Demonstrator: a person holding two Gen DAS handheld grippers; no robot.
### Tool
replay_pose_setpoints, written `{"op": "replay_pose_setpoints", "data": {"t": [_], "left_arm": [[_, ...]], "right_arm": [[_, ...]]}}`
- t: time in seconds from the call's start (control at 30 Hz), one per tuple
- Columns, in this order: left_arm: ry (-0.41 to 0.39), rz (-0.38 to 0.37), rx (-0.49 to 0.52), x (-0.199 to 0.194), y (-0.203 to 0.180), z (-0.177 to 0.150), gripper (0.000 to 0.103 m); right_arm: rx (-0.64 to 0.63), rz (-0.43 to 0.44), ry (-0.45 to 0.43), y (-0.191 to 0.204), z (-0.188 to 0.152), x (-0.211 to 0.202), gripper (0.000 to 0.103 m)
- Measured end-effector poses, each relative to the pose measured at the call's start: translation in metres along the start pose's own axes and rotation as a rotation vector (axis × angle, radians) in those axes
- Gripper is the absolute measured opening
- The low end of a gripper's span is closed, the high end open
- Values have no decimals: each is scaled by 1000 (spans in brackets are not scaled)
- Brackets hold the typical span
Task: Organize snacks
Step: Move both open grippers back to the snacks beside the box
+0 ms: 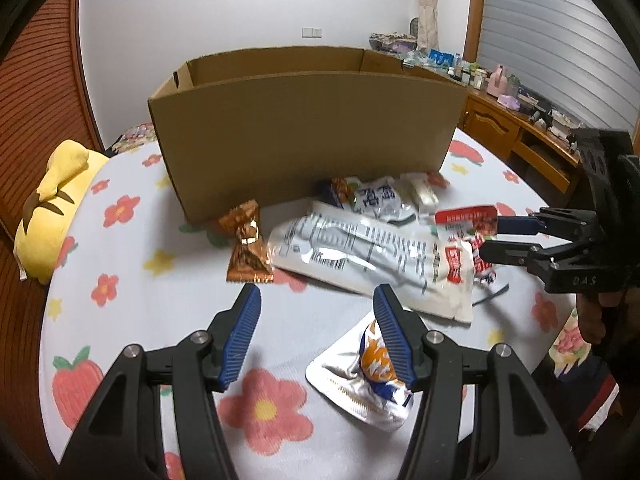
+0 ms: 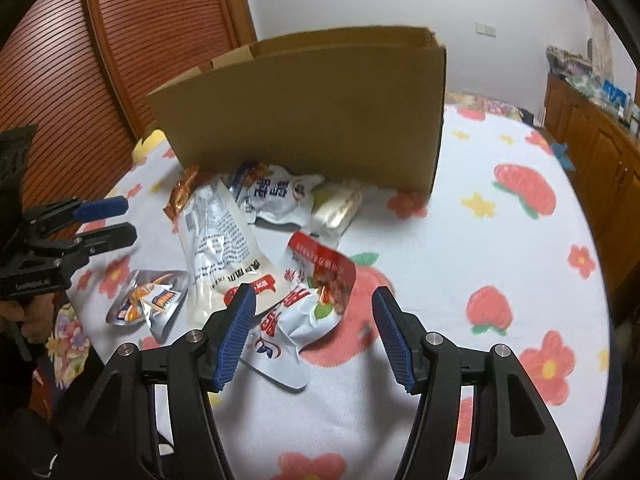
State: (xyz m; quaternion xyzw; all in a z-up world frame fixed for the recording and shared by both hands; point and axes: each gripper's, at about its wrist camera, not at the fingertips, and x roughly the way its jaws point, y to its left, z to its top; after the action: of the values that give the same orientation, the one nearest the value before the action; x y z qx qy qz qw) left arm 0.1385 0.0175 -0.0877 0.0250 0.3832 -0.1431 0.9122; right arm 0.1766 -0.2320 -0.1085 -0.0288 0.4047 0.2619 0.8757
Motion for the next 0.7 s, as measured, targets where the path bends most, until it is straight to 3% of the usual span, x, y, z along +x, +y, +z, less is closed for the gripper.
{"op": "replay_pose_setpoints", "data": {"t": [0.2,0.47,0.6,0.7], "left_arm": [[13,-5,-18,-2,0,-11,59],[20,-22,2,-5,-11,-16,60],[23,-33,27,-5,-17,-18,61],[30,-35,53,-5,-22,-20,63]], "right_arm": [[-24,-40,22,4,-5,12,59],[8,-43,-2,-7,-8,6,34],[11,-97,-23,-15,-6,2,32],[18,-112,-31,-21,-12,5,38]]}}
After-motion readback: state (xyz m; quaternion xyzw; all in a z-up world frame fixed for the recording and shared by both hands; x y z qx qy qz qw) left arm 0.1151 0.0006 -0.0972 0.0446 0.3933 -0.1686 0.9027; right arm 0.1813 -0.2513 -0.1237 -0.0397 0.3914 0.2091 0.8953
